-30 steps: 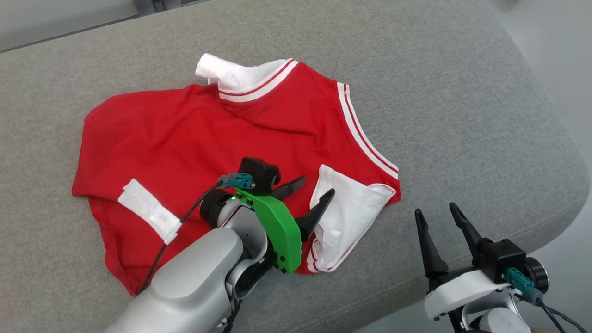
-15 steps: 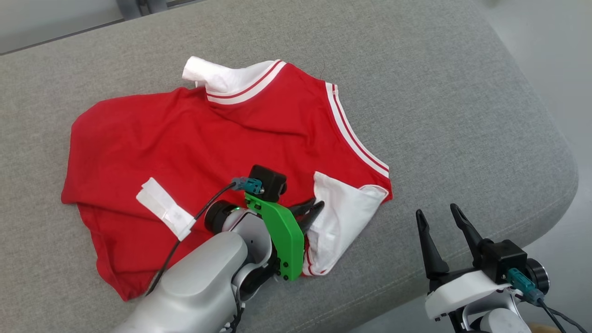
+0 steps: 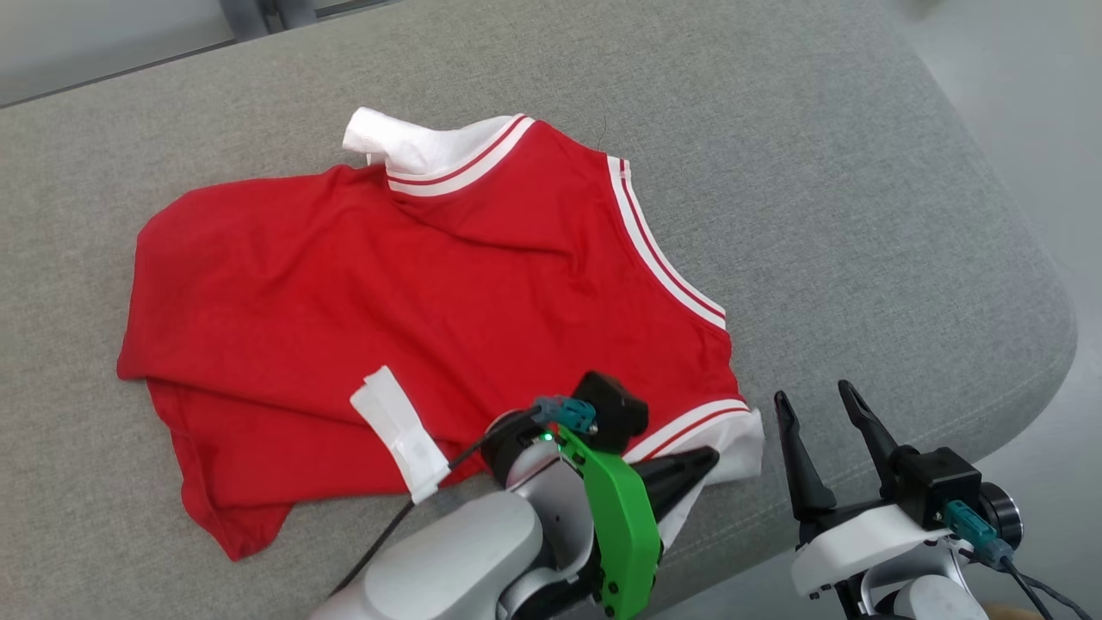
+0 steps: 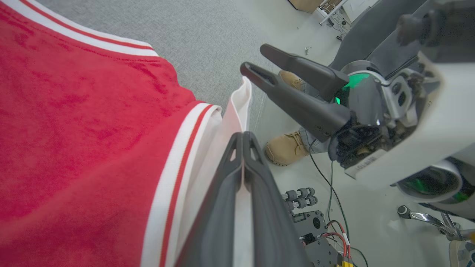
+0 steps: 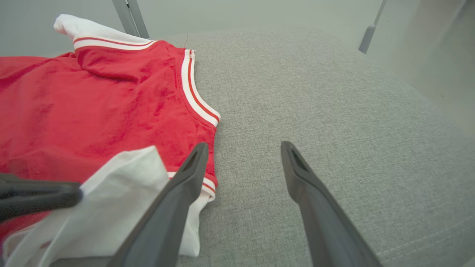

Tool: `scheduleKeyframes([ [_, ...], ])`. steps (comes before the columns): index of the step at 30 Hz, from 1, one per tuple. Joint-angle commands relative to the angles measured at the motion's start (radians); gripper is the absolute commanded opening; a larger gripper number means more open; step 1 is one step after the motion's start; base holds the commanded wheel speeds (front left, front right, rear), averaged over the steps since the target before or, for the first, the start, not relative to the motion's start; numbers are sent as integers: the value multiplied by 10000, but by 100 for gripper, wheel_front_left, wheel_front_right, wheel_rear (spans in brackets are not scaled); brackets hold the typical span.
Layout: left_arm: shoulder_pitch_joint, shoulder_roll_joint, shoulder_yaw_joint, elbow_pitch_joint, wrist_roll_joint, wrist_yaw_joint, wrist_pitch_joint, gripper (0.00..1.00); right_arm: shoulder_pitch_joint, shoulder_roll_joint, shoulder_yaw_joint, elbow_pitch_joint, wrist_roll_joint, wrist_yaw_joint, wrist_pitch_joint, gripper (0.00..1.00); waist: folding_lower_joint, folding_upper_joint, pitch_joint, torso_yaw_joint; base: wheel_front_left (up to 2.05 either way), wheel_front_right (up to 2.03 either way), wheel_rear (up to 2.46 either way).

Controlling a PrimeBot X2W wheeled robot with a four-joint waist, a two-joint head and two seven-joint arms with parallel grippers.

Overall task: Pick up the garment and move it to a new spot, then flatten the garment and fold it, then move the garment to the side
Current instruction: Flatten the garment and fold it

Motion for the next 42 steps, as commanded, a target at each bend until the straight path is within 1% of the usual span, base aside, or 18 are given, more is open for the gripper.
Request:
scheduleKeyframes([
  [1, 201, 9, -58, -37, 29, 37, 31, 0, 62, -17, 3, -20, 62, -11, -34, 100, 0, 0, 36, -61, 0, 0, 0],
  [2, 265, 5, -140, -118, 88, 96, 72, 0, 50, -16, 13, -16, 90, -11, -32, 100, 0, 0, 57, -103, 0, 0, 0],
  [5, 500, -36, -334, -279, 172, 180, 81, 100, 26, -17, -9, -16, 142, -11, -32, 100, 0, 0, 95, -219, 0, 0, 0],
  [7, 489, -27, -291, -467, 206, 239, 23, 100, 39, -16, -17, -29, 173, -11, -32, 100, 0, 0, 113, -267, 0, 0, 0],
  [10, 117, 88, 125, -879, 244, 506, -216, 100, 69, -16, -63, -11, 224, -11, -32, 100, 0, 0, 134, -301, 0, 0, 0],
  [11, -7, 141, 305, -983, 236, 660, -277, 100, 74, -17, -62, -5, 217, -11, -32, 100, 0, 0, 144, -301, 0, 0, 0],
  [12, -320, 339, 662, -1045, 331, 1064, -277, 100, 61, -16, -39, -4, 250, -11, -34, 100, 0, 0, 167, -302, 0, 0, 0],
  [13, -479, 446, 823, -970, 353, 1292, -224, 100, 42, -14, -24, -11, 269, -11, -34, 100, 0, 0, 184, -305, 0, 0, 0],
  [17, -1378, 892, 1408, -298, 717, 1885, -231, 100, -117, -17, 64, -41, 315, -11, -34, 100, 0, 0, 314, -371, 0, 0, 0],
  [19, -1807, 1106, 1549, 195, 825, 2001, -111, 100, -180, -16, 78, -50, 343, -11, -32, 100, 0, 0, 400, -412, 0, 0, 0],
  [23, -2885, 1530, 1713, 1246, 1283, 2038, 9, 100, -260, -16, 138, -88, 381, -11, -32, 100, 0, 0, 656, -530, 0, 0, 0],
  [25, -3534, 1700, 1639, 2044, 1588, 1975, 153, 100, -256, -16, 100, -117, 431, -11, -32, 100, 0, 0, 875, -544, 0, 0, 0],
  [28, -4126, 1838, 1432, 2802, 1951, 1728, 342, 100, -315, -13, 219, -129, 466, -11, -34, 100, 0, 0, 1115, -580, 0, 0, 0],
  [33, -4904, 2060, 718, 3767, 2608, 1026, 863, 100, -403, -16, 405, -118, 492, -11, -32, 100, 0, 0, 1363, -690, 0, 0, 0],
  [34, -4904, 2060, 718, 3767, 2608, 1026, 863, 100, -403, -16, 405, -118, 492, -11, -32, 100, 0, 0, 1363, -690, 0, 0, 0],
  [36, -5138, 2085, 487, 4061, 2716, 744, 1075, 100, -448, -14, 478, -113, 489, -11, -34, 100, 0, 0, 1446, -713, 0, 0, 0],
  [41, -5049, 1901, 229, 4592, 2544, 320, 1441, 100, -490, -14, 640, -64, 588, -11, -32, 100, 0, 0, 1511, -780, 0, 0, 0],
  [42, -4989, 1883, 142, 4687, 2508, 241, 1571, 50, -504, -14, 668, -64, 612, -11, -34, 100, 0, 0, 1515, -796, 0, 0, 0],
])
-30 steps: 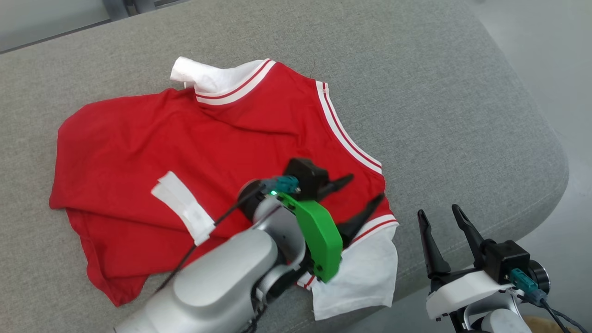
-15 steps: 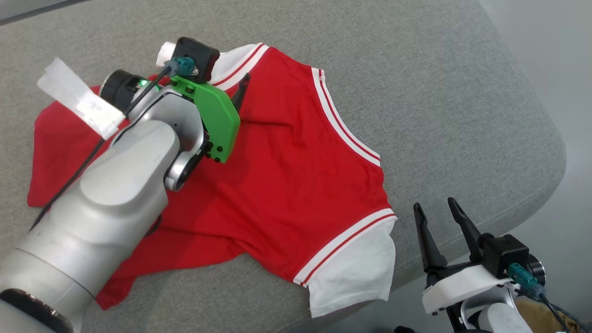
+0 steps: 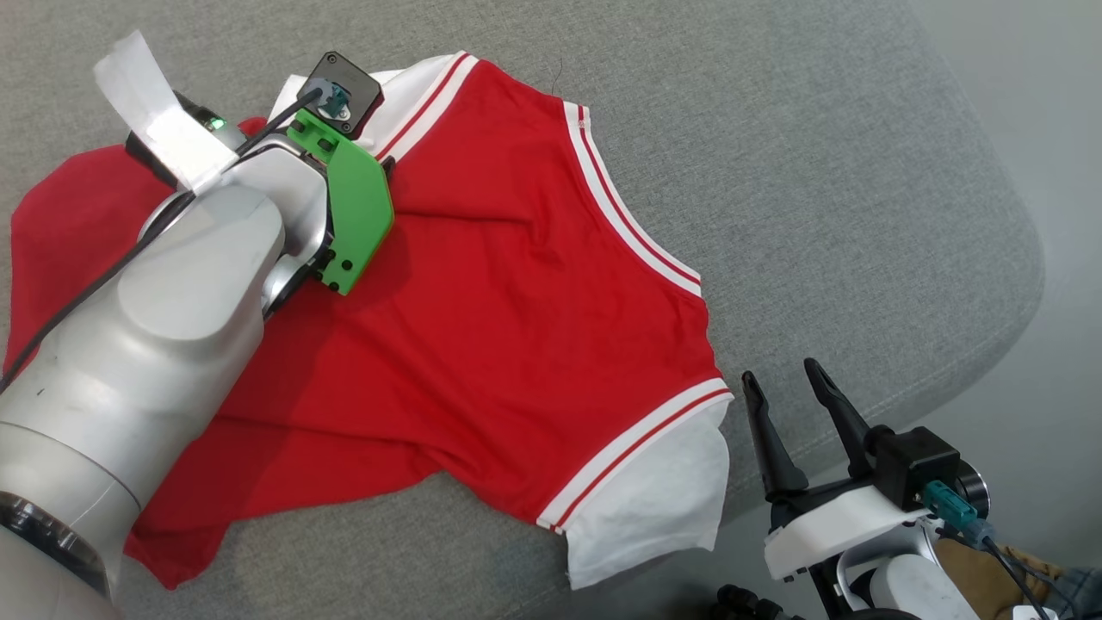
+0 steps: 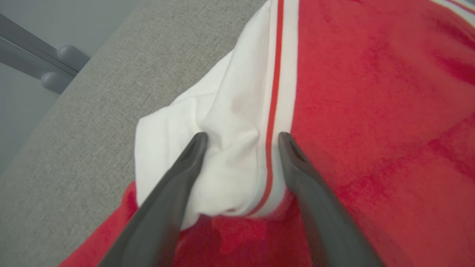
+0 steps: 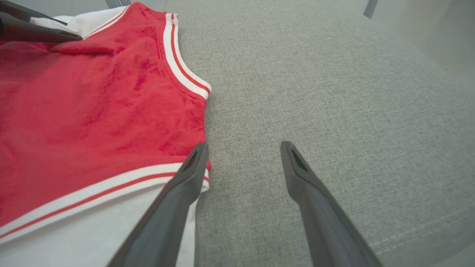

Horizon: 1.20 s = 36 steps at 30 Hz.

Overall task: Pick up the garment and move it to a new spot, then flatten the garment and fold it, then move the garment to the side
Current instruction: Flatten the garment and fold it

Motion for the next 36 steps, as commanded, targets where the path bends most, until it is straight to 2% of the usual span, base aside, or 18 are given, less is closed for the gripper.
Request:
scheduleKeyframes([
  [1, 213, -11, -102, 118, -197, -132, 202, 0, -136, -11, 32, 9, 65, -11, -34, 100, 0, 0, 7, -33, 0, 0, 0],
  [6, -70, 51, -120, -57, -691, -321, 417, 0, -149, -11, -4, 24, 165, -11, -35, 100, 0, 0, -5, -60, 0, 0, 0],
  [13, -1097, 464, 468, 81, -797, -297, -592, 0, -319, -12, 83, 33, 159, -11, -34, 100, 0, 0, 32, -171, 0, 0, 0],
  [20, -2039, 849, 885, 473, -540, 120, -1585, 0, -470, -12, 228, 34, 321, -11, -34, 100, 0, 0, 172, -415, 0, 0, 0],
  [26, -2672, 1127, 843, 936, -101, 308, -2223, 0, -466, -11, 317, 38, 491, -11, -35, 100, 0, 0, 261, -650, 0, 0, 0],
  [31, -2630, 1073, 1057, 1372, -218, 502, -2894, 0, -445, -11, 283, 49, 526, -11, -34, 100, 0, 0, 280, -710, 0, 0, 0],
  [32, -2447, 1014, 1094, 1446, -360, 389, -2871, 40, -439, -11, 270, 41, 540, -11, -35, 100, 0, 0, 270, -708, 0, 0, 0],
  [33, -2238, 951, 1094, 1540, -502, 257, -2707, 96, -429, -12, 244, 39, 546, -11, -35, 100, 0, 0, 248, -689, 0, 0, 0],
  [34, -2137, 884, 1066, 1585, -594, 157, -2649, 100, -401, -12, 201, 31, 549, -11, -35, 100, 0, 0, 225, -645, 0, 0, 0],
  [36, -2063, 792, 1110, 1555, -831, 4, -2557, 100, -336, -9, 102, -8, 541, -11, -35, 100, 0, 0, 183, -509, 0, 0, 0],
])
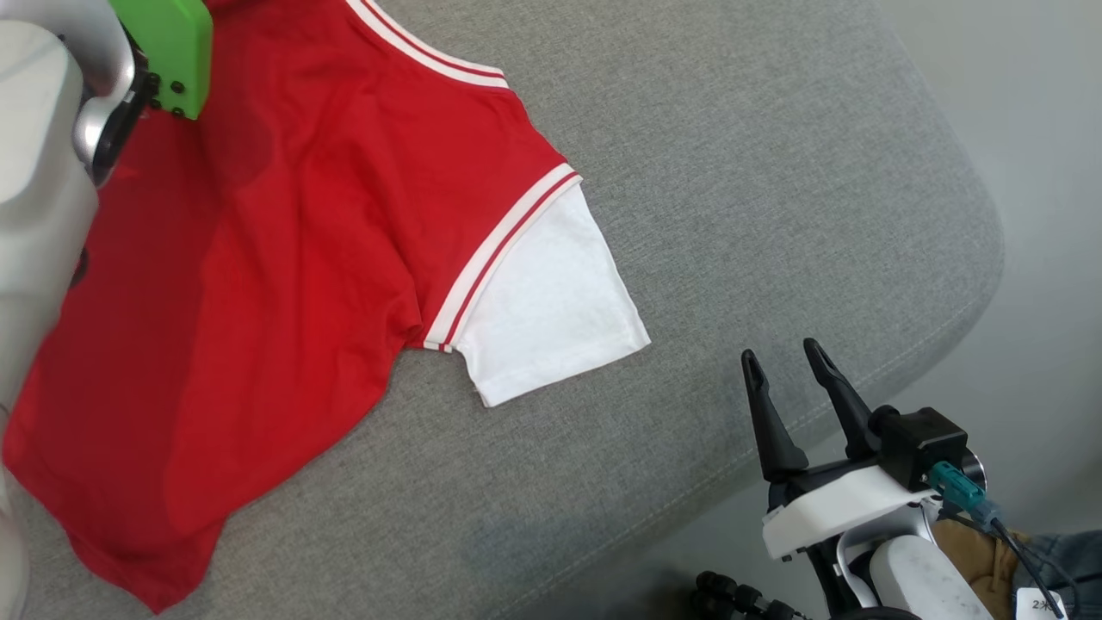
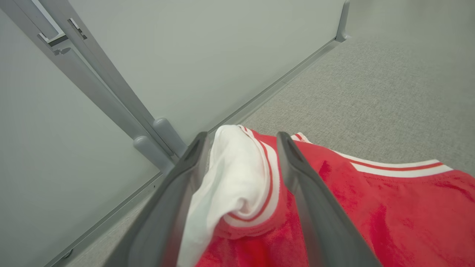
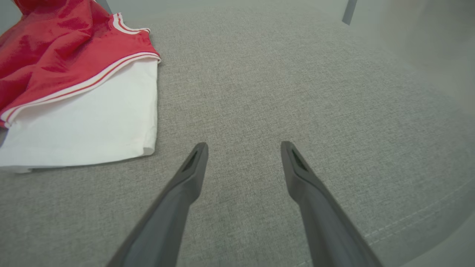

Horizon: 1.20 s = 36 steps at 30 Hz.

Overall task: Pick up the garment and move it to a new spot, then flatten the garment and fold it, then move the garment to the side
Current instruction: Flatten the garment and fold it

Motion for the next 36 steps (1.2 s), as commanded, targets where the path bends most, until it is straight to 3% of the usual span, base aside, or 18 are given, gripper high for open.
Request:
scheduleKeyframes([
  [1, 62, -42, 51, -24, -148, -51, -9, 100, 36, -7, -41, -29, 19, -11, -33, 100, 0, 0, -47, 124, 0, 0, 0],
  [7, 729, -119, 475, -929, -909, -262, -494, 100, 254, -9, -472, -261, -454, -11, -32, 100, 0, 0, -494, 930, 0, 0, 0],
  [11, 1867, 109, 710, -2078, -1332, 9, -1100, 100, 410, -16, -770, -571, -1022, -11, -33, 100, 0, 0, -1101, 1615, 0, 0, 0],
  [14, 3148, 304, 851, -3224, -1654, 494, -1558, 100, 546, -21, -1043, -849, -1490, -11, -32, 100, 0, 0, -1661, 2150, 0, 0, 0],
  [22, 6933, 957, 987, -6220, -1909, 2519, -2542, 100, 1102, -107, -1590, -1580, -2444, -11, -32, 100, 0, 0, -3142, 3531, 0, 0, 0],
  [26, 8492, 1234, 1360, -7179, -1918, 3172, -2688, 100, 1420, -290, -1781, -1777, -2517, -11, -32, 100, 0, 0, -3632, 4070, 0, 0, 0],
  [30, 9913, 1275, 2331, -7951, -1632, 3446, -2712, 100, 1739, -440, -1983, -1789, -2451, -11, -33, 100, 0, 0, -3978, 4493, 0, 0, 0],
  [36, 12088, 1173, 4062, -8490, -624, 3211, -2708, 100, 2240, -728, -2023, -1454, -2317, -11, -32, 100, 0, 0, -4478, 4814, 0, 0, 0],
])
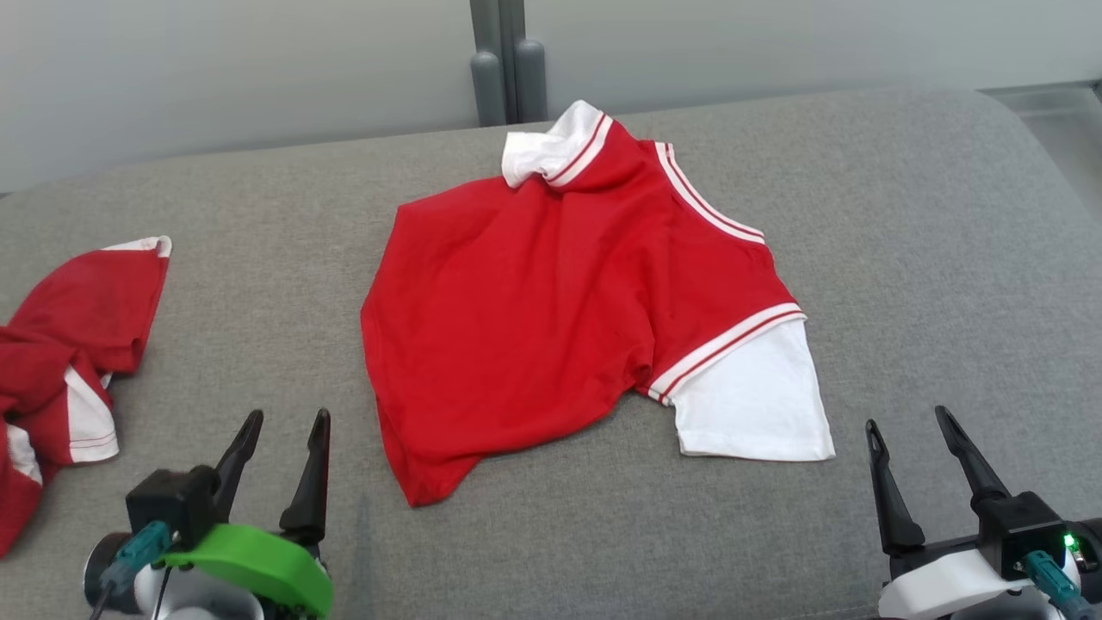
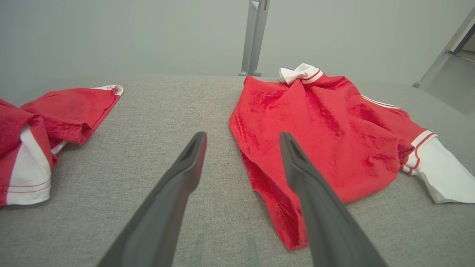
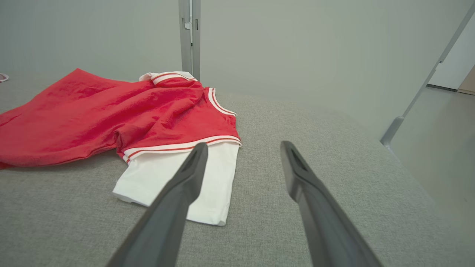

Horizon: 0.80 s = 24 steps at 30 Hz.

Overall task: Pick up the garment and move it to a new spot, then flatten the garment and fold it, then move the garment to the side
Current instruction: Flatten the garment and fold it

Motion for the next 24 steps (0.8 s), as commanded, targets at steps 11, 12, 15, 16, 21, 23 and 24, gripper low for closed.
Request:
scheduleKeyframes([
  [11, 3356, -979, 3039, -160, 2256, -1385, -24, 100, 261, -132, -451, 945, 289, -11, -32, 100, 0, 0, -1125, 635, 0, 0, 0],
  [12, 3470, -1078, 3241, -112, 2365, -1579, -24, 100, 221, -101, -507, 1032, 321, -11, -32, 100, 0, 0, -1140, 622, 0, 0, 0],
  [15, 3756, -1379, 3849, 79, 2741, -2147, -24, 100, 137, -28, -508, 1216, 322, -11, -33, 100, 0, 0, -1182, 577, 0, 0, 0],
  [16, 3834, -1475, 4041, 153, 2870, -2317, -25, 100, 119, -8, -497, 1253, 325, -11, -32, 100, 0, 0, -1192, 563, 0, 0, 0],
  [21, 4012, -1977, 4733, 487, 3370, -2993, -25, 100, 96, 111, -428, 1357, 388, -11, -33, 100, 0, 0, -1211, 517, 0, 0, 0],
  [23, 4015, -2132, 4947, 555, 3518, -3156, -25, 100, 72, 139, -400, 1377, 396, -11, -33, 100, 0, 0, -1205, 491, 0, 0, 0],
  [24, 4005, -2209, 5049, 580, 3579, -3212, -25, 100, 47, 146, -386, 1382, 411, -11, -32, 100, 0, 0, -1192, 479, 0, 0, 0],
])
